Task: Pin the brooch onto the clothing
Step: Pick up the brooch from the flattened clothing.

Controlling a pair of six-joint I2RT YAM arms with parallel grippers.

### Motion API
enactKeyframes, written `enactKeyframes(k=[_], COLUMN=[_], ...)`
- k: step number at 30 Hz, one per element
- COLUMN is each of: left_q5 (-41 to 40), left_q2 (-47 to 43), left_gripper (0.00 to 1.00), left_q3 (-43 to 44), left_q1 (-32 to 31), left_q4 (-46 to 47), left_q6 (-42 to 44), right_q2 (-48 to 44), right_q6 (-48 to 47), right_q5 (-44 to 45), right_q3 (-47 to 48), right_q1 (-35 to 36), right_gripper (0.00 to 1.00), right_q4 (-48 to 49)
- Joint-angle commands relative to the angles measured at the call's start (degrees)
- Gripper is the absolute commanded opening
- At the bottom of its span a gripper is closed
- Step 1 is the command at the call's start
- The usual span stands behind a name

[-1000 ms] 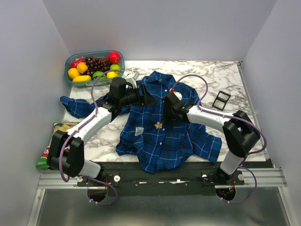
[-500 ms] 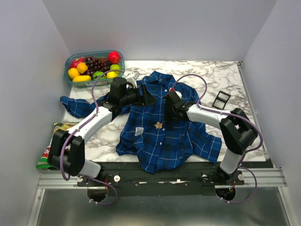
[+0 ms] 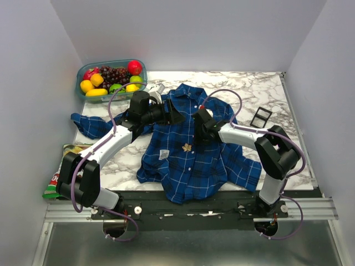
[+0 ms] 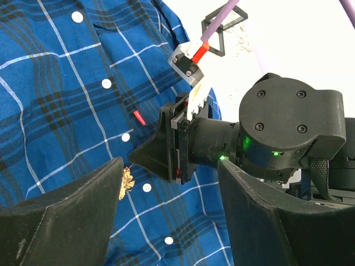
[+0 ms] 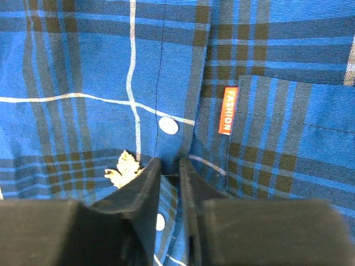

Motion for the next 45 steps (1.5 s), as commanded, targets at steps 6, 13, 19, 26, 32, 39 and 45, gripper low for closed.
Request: enactKeyframes(k=[6, 13, 19, 26, 32, 39, 45], left_q5=[0.6, -0.6, -8.0, -21.8, -24.3, -22.2, -20.8], left_q2=[0.5, 0.4, 1.1, -0.3, -0.3, 3.4, 6.6], left_gripper=[0.77, 0.77, 0.78, 0.78, 0.77, 0.70, 0.58], left_q3=[1.5, 1.4, -1.3, -10.2, -19.0, -25.2, -25.8], left_q1=[-0.1, -1.2, -6.4, -11.3, -11.7, -12.6, -14.4], left_q4=[-1.0, -1.4, -2.4, -0.5, 8.1, 18.9, 24.0], left_q6=[1.1, 1.7, -2.3, -12.4, -22.6, -31.1, -34.4], right_q2=[0.0, -2.4, -1.7, -2.5, -2.9, -2.5, -3.0], right_q6=[0.5, 2.2, 3.7, 4.5, 4.9, 5.1, 5.1], right_q5=[-2.4, -1.8, -2.3, -2.3, -3.0, -3.7, -3.4], right_q3=[-1.5, -3.0, -3.1, -4.0, -4.8, -5.4, -5.9], right_q1=[-0.2, -0.2, -0.3, -0.1, -0.2, -0.2, -0.2], right_gripper=[0.10, 0.00, 0.00, 0.00, 0.00, 0.00, 0.01], right_q4=[2.1, 2.1, 2.1, 2.8, 4.1, 5.1, 5.1])
